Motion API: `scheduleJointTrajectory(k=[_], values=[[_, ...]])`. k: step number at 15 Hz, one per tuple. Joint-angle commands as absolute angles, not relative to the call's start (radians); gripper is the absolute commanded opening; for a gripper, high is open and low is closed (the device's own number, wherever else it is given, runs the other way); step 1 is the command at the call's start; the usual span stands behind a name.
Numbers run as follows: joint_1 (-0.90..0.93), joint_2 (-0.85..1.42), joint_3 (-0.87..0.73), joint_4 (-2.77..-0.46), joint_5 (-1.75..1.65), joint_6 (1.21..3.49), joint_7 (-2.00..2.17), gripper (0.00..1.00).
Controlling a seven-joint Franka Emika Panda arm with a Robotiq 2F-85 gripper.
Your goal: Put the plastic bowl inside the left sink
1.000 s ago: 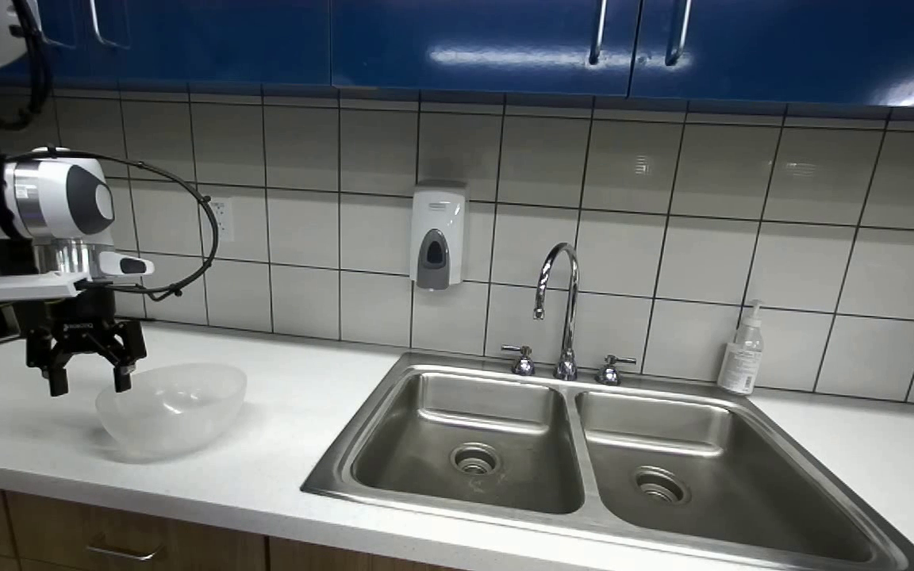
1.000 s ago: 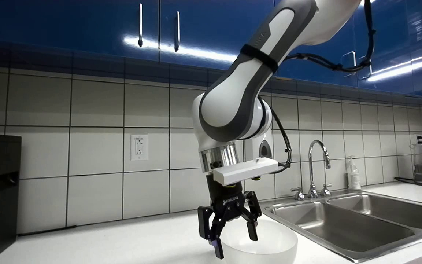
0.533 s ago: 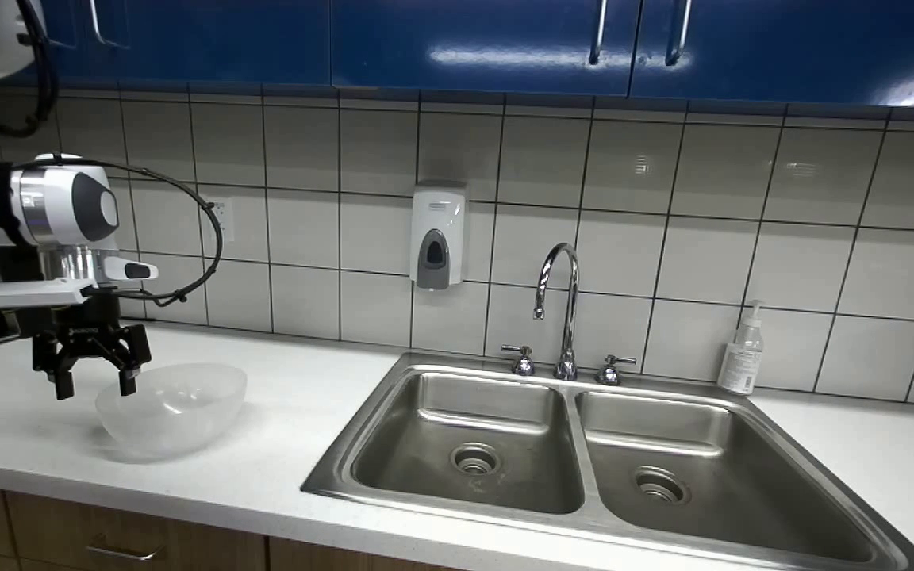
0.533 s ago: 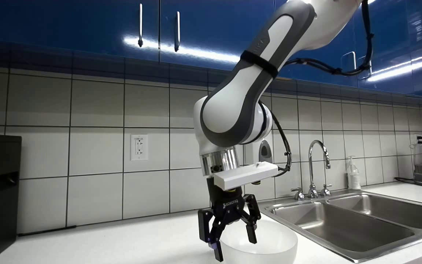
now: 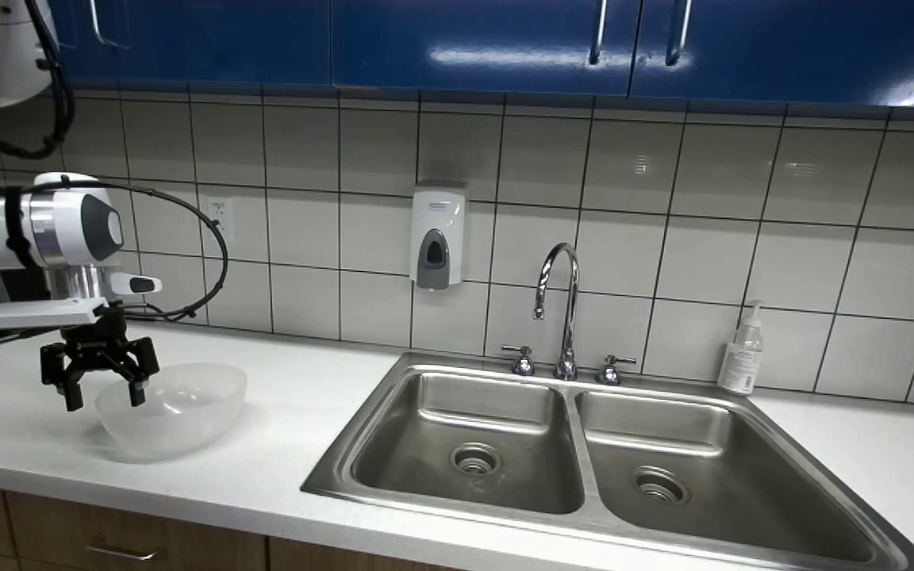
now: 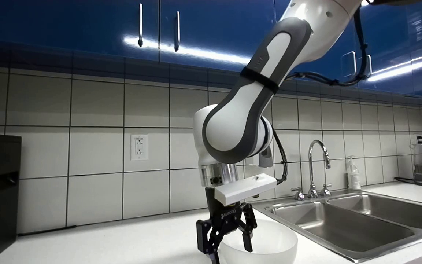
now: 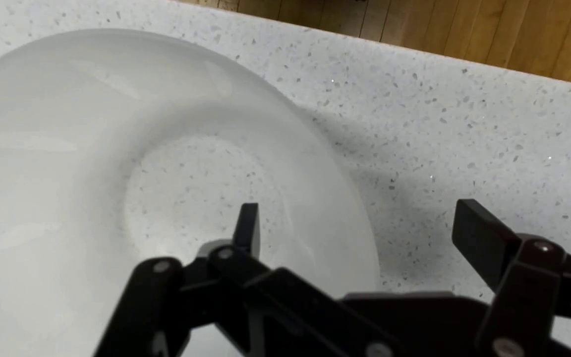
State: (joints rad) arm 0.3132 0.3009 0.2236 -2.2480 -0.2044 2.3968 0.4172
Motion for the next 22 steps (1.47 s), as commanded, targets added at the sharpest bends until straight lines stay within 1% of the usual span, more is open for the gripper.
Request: scheduleJointTrajectory(k=[1,2,3,7,8,9,10,11,17,22], values=[[0.344,0.313,0.194,-2.23,-0.23,2.406,0.421,0.74],[0.345,0.313,0.191,-2.227,-0.226,2.399,0.419,0.68],[0.348,0.314,0.187,-2.225,-0.228,2.397,0.422,0.58],[0.35,0.319,0.177,-2.217,-0.228,2.394,0.419,0.26],[0.351,0.321,0.175,-2.214,-0.229,2.393,0.419,0.2],[0.351,0.321,0.174,-2.212,-0.23,2.393,0.42,0.11],[0.352,0.322,0.172,-2.21,-0.233,2.392,0.422,0.05],[0.355,0.322,0.17,-2.207,-0.238,2.391,0.425,0.0],[0.385,0.3,0.14,-2.178,-0.327,2.344,0.485,0.01],[0.386,0.265,0.129,-2.164,-0.331,2.31,0.532,0.01]])
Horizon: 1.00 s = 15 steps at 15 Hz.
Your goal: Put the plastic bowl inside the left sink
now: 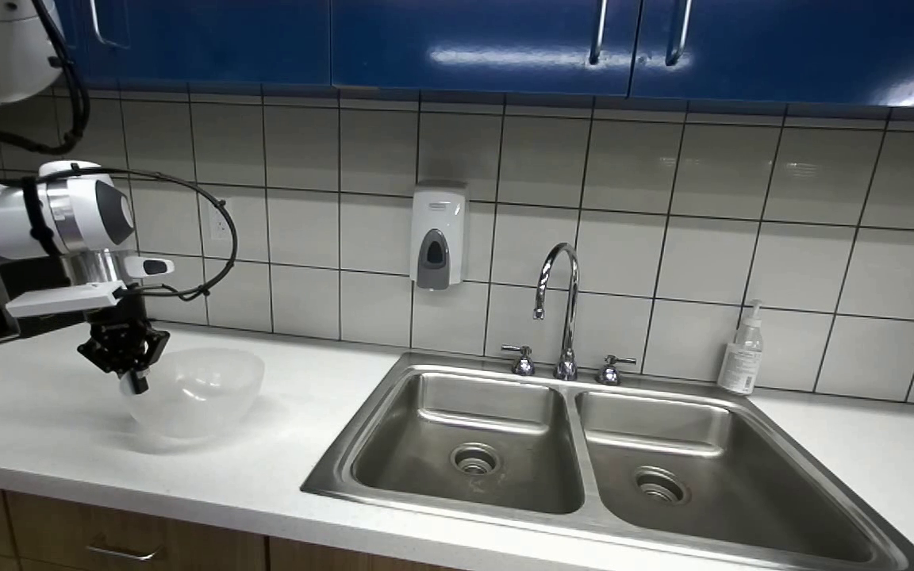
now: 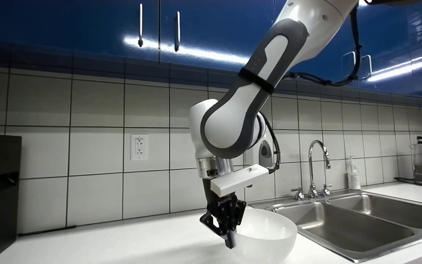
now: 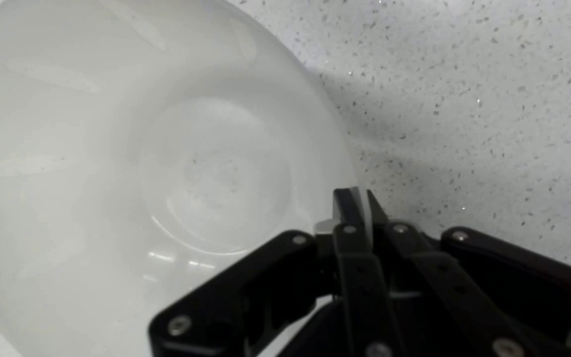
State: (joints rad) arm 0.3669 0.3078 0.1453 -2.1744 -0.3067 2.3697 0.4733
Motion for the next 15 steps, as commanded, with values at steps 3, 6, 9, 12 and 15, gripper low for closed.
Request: scheduleJointTrajectory(k=[3,6,9,12,15], values=[[0.375,0.247,0.123,-2.162,-0.325,2.291,0.572,0.01],[0.349,0.236,0.104,-2.16,-0.317,2.279,0.584,0.01],[0.315,0.239,0.07,-2.141,-0.323,2.268,0.567,0.01],[0.275,0.251,0.036,-2.115,-0.32,2.261,0.553,0.01],[0.234,0.27,0.005,-2.084,-0.316,2.25,0.538,0.01]])
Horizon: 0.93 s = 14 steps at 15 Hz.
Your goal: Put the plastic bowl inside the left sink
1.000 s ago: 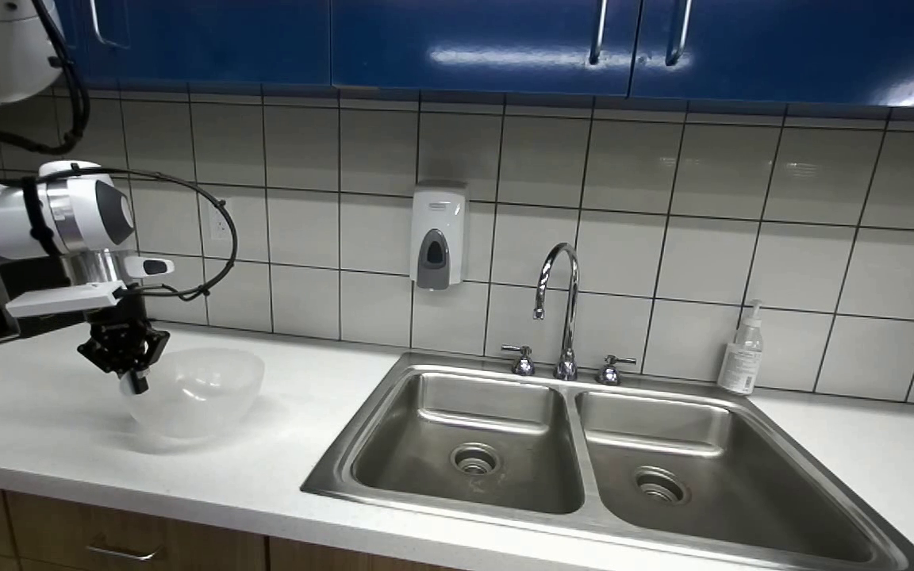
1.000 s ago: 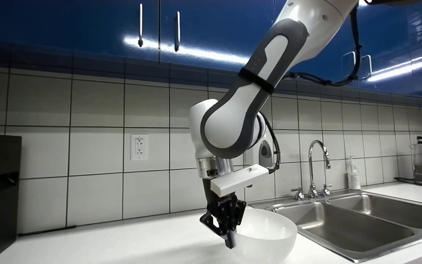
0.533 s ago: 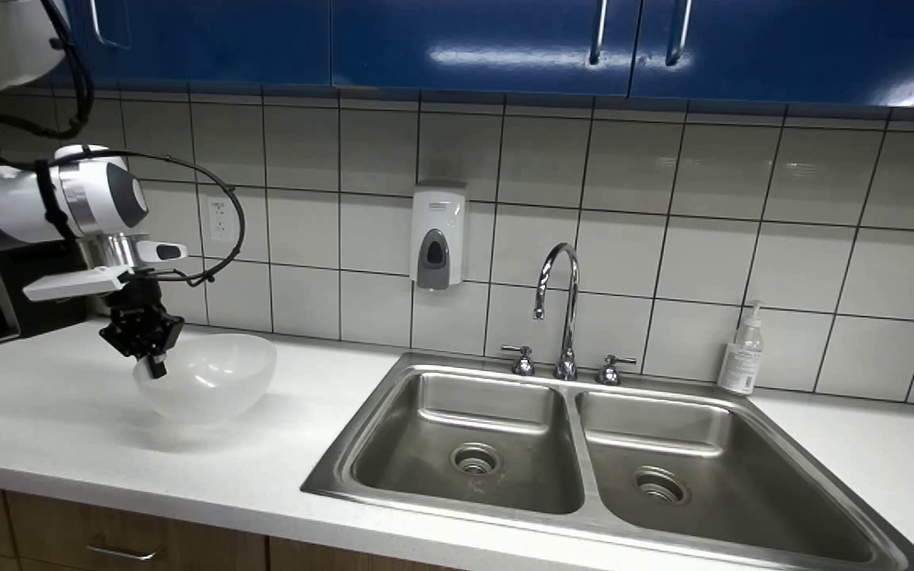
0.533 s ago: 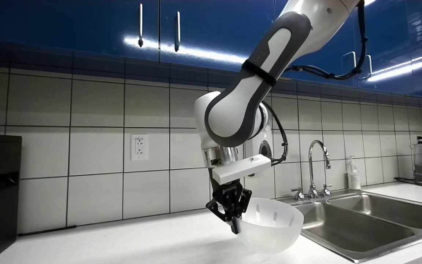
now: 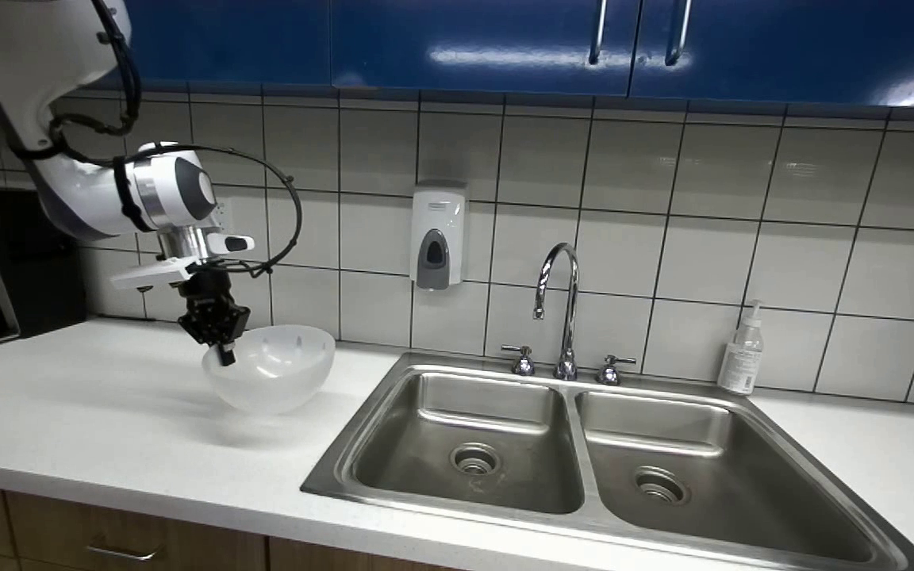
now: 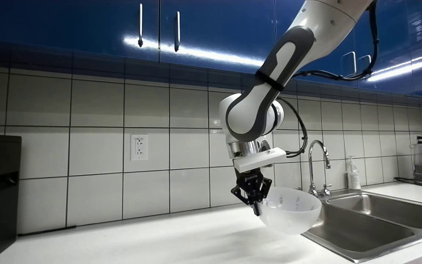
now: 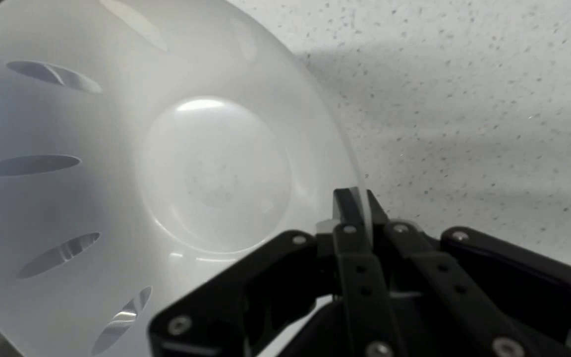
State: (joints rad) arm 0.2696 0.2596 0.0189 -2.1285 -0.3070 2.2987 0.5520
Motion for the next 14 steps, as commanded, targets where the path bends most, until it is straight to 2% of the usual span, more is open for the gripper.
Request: scheduleJointTrajectory(k=[1,14], values=[[0.222,0.275,-0.004,-2.074,-0.313,2.244,0.53,0.01],[0.024,0.387,-0.126,-1.947,-0.272,2.228,0.348,0.01]])
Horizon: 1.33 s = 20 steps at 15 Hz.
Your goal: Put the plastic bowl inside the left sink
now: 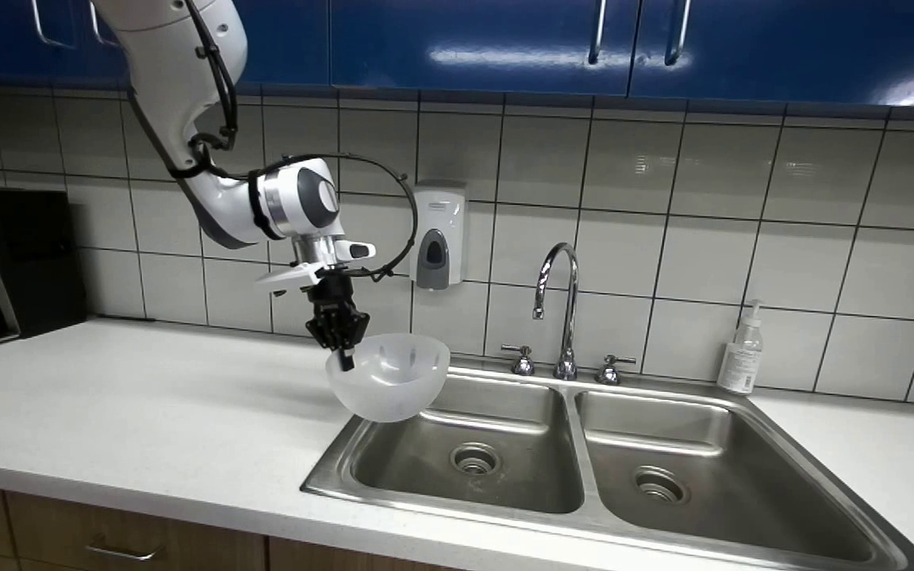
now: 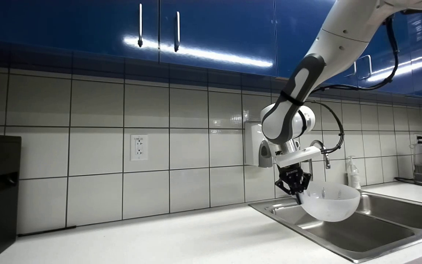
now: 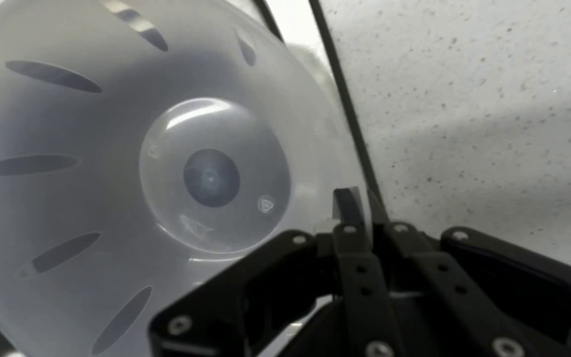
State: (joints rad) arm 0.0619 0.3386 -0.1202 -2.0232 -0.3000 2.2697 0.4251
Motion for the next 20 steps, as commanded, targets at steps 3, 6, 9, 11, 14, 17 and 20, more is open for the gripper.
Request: scheduleJointTrajectory(k=[3,6,9,11,14,17,20], values=[[-0.008,0.436,-0.14,-1.898,-0.265,2.222,0.303,0.01],[-0.035,0.483,-0.149,-1.85,-0.247,2.205,0.263,0.01],[-0.063,0.523,-0.16,-1.802,-0.224,2.176,0.228,0.01],[-0.08,0.545,-0.169,-1.771,-0.214,2.155,0.217,0.01],[-0.108,0.591,-0.173,-1.719,-0.196,2.129,0.178,0.01],[-0.125,0.652,-0.176,-1.662,-0.192,2.115,0.154,0.01],[-0.133,0.729,-0.173,-1.592,-0.186,2.108,0.14,0.01]])
